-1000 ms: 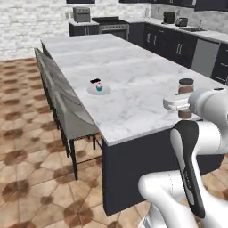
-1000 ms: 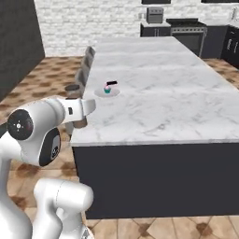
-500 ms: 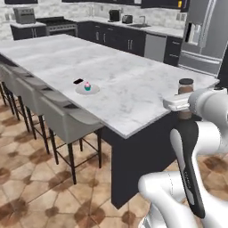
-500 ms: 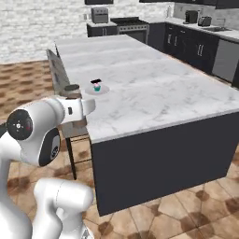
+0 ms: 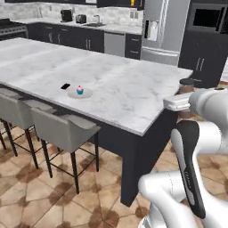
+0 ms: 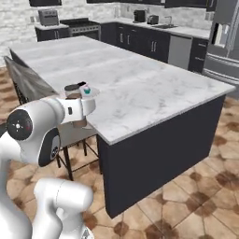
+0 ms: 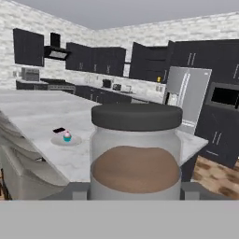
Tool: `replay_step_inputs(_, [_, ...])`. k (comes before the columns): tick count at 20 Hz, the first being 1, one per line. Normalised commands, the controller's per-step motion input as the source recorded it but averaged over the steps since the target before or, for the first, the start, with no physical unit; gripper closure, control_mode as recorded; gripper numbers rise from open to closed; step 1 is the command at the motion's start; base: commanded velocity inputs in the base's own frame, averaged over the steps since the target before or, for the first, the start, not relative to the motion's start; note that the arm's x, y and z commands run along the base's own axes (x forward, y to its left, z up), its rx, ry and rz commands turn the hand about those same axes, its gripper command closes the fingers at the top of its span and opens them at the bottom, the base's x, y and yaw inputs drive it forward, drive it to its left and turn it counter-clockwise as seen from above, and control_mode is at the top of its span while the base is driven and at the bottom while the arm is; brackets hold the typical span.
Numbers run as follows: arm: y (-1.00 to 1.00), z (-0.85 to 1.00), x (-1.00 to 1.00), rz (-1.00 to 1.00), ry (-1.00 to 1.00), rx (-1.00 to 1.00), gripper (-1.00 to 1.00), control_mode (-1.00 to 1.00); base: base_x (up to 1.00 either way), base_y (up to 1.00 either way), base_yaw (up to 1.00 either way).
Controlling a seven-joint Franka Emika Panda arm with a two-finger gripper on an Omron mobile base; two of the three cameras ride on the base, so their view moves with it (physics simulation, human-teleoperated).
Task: Take the cinnamon bottle from the cabinet and place it on the dining table, next to the plate with the cupcake. Then take the chocolate from the dining counter and place it on the cupcake plate.
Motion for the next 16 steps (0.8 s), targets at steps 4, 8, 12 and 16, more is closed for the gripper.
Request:
replay_step_inputs(4, [0.0, 0.0, 0.0, 0.0, 0.0, 0.0, 1.0, 1.0, 0.19, 1.0, -0.47])
replay_step_inputs(8, [0.0, 0.0, 0.0, 0.0, 0.0, 0.0, 1.0, 1.0, 0.09, 1.0, -0.46])
replay_step_inputs(12, [0.0, 0.0, 0.0, 0.0, 0.0, 0.0, 1.0, 1.0, 0.0, 1.0, -0.45])
replay_step_inputs(16, [0.0, 0.0, 0.0, 0.0, 0.0, 0.0, 1.0, 1.0, 0.0, 1.0, -0.44])
